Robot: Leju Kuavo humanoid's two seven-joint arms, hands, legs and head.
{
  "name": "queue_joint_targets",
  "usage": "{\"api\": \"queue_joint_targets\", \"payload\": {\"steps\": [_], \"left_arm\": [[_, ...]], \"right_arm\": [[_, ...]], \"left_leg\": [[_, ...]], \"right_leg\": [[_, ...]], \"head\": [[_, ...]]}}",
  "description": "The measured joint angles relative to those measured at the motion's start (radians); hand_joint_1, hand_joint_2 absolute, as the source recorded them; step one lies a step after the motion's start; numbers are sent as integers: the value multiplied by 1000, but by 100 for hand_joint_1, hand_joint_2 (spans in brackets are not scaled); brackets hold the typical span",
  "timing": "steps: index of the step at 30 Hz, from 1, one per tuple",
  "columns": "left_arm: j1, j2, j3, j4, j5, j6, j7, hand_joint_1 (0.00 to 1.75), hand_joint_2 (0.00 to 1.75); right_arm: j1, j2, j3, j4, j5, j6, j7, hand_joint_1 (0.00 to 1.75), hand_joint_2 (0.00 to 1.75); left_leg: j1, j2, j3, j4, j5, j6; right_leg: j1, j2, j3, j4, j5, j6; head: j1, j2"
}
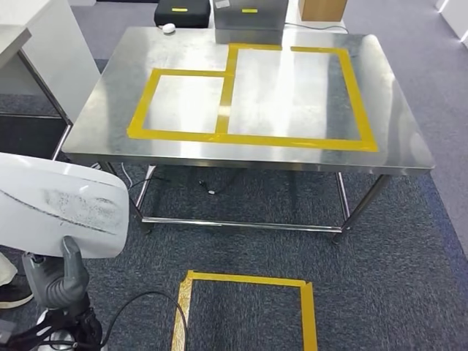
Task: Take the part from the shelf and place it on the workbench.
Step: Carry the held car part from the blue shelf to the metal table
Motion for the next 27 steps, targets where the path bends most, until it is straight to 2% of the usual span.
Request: {"api": "queue_joint_targets", "payload": {"steps": [1, 2, 3, 5, 6, 7, 8, 10, 11, 12, 13, 16, 17, 18, 20, 21, 22, 23, 24, 25, 26, 27], "left_arm": [[0, 0, 0, 0, 0, 0, 0, 175, 175], [-1, -1, 0, 0, 0, 0, 0, 175, 175], [-1, -1, 0, 0, 0, 0, 0, 175, 175], [-1, -1, 0, 0, 0, -1, 0, 175, 175], [0, -1, 0, 0, 0, -1, 0, 175, 175], [3, -1, 0, 0, -1, -3, 0, 175, 175], [6, -1, 0, 0, -2, -5, 0, 175, 175], [10, -2, 0, 0, -3, -12, 0, 175, 175], [10, -2, 0, 0, -3, -14, 0, 175, 175], [10, -3, 0, 0, -4, -17, 0, 175, 175], [10, -3, 0, 0, -4, -18, 0, 175, 175], [10, -4, 0, 0, -6, -22, 0, 175, 175], [9, -5, 1, 0, -6, -23, 0, 175, 175], [9, -4, 1, 0, -7, -24, 0, 175, 175], [10, -4, 1, 0, -7, -26, 0, 175, 175], [10, -4, 1, 0, -7, -27, 0, 175, 175], [11, -4, 1, 0, -8, -28, 0, 175, 175], [11, -4, 1, 0, -9, -29, 0, 175, 175], [11, -4, 1, 0, -10, -30, 0, 175, 175], [11, -4, 1, 0, -12, -30, 0, 175, 175], [11, -4, 1, 0, -13, -30, 0, 175, 175], [11, -5, 1, 0, -14, -31, 0, 175, 175]], "right_arm": [[0, 0, 0, 0, 1, 0, 1, 0, 0], [-1, 0, 0, 0, 1, 0, 1, 0, 0], [-2, 0, 0, 0, 2, 0, 1, 0, 0], [-2, 0, 0, 0, 3, 0, 1, 0, 0], [-1, 0, 0, 0, 3, 0, 1, 0, 0], [1, 0, 0, 0, 4, 1, 1, 0, 0], [3, 0, 0, 0, 4, 1, 1, 0, 0], [5, 0, 0, 0, 5, 1, 1, 0, 0], [4, 0, 0, 1, 5, 1, 1, 0, 0], [3, 0, 0, 1, 5, 1, 1, 0, 0], [3, 0, 0, 2, 6, 2, 1, 0, 0], [7, 0, 0, 1, 8, 1, 2, 0, 0], [7, 0, 0, 1, 8, 1, 2, 0, 0], [6, 0, 0, 1, 8, 1, 2, 0, 0], [4, 0, 0, 1, 8, 1, 2, 0, 0], [4, 0, 0, 1, 8, 1, 2, 0, 0], [5, 0, 0, 1, 8, 1, 2, 0, 0], [6, 0, 0, 1, 9, 1, 2, 0, 0], [6, 0, 0, 1, 9, 0, 2, 0, 0], [6, 0, 0, 1, 9, 0, 2, 0, 0], [5, 0, 0, 1, 10, 0, 2, 0, 0], [4, 0, 0, 1, 10, 0, 2, 0, 0]], "left_leg": [[1, 0, 6, -4, 0, 7], [2, 1, 13, -5, -2, 12], [3, 3, 17, -7, -3, 16], [3, 5, 21, -6, -9, 20], [3, 5, 24, -6, -13, 21], [3, 5, 30, -6, -18, 20], [3, 5, 39, -6, -25, 18], [5, 4, 61, -6, -41, 11], [4, 4, 68, -6, -48, 6], [4, 5, 72, -6, -54, -1], [3, 5, 75, -6, -57, -7], [3, 6, 73, 16, -58, -20], [3, 6, 55, 50, -57, -23], [4, 6, 23, 104, -64, -26], [4, 6, -56, 227, -108, -30], [3, 6, -89, 268, -134, -30], [3, 6, -109, 281, -145, -28], [1, 6, -113, 263, -133, -23], [-2, 6, -104, 215, -96, -15], [-8, 7, -87, 150, -43, -5], [-16, 8, -73, 98, -10, 4], [-23, 7, -62, 56, 10, 13]], "right_leg": [[-1, -1, -2, 15, -5, 5], [-2, -1, -17, 43, -23, 9], [-3, -2, -45, 92, -49, 13], [-3, -2, -121, 219, -102, 18], [-3, -2, -154, 263, -112, 19], [-4, -3, -170, 273, -102, 19], [-6, -3, -166, 244, -70, 20], [-9, -5, -124, 121, 13, 22], [-9, -7, -104, 65, 31, 19], [-7, -9, -91, 33, 39, 12], [-4, -9, -86, 23, 33, 4], [-4, -10, -67, 15, 36, -20], [-5, -11, -58, 12, 34, -25], [-5, -11, -50, 9, 31, -31], [-1, -11, -36, 7, 18, -41], [2, -10, -27, 7, 10, -44], [5, -8, -17, 7, 2, -46], [7, -7, -5, 7, -6, -47], [10, -6, 9, 7, -15, -47], [11, -5, 17, 6, -24, -47], [12, -4, 28, 6, -32, -44], [11, -4, 31, 5, -40, -40]], "head": [[2, 0], [5, 0], [7, 0], [12, 0], [12, 0], [12, 0], [12, 0], [13, 0], [13, 0], [13, 0], [13, 0], [11, 0], [11, 0], [10, 0], [10, 0], [10, 0], [10, 0], [10, 0], [11, 0], [11, 0], [12, 0], [13, 0]]}}
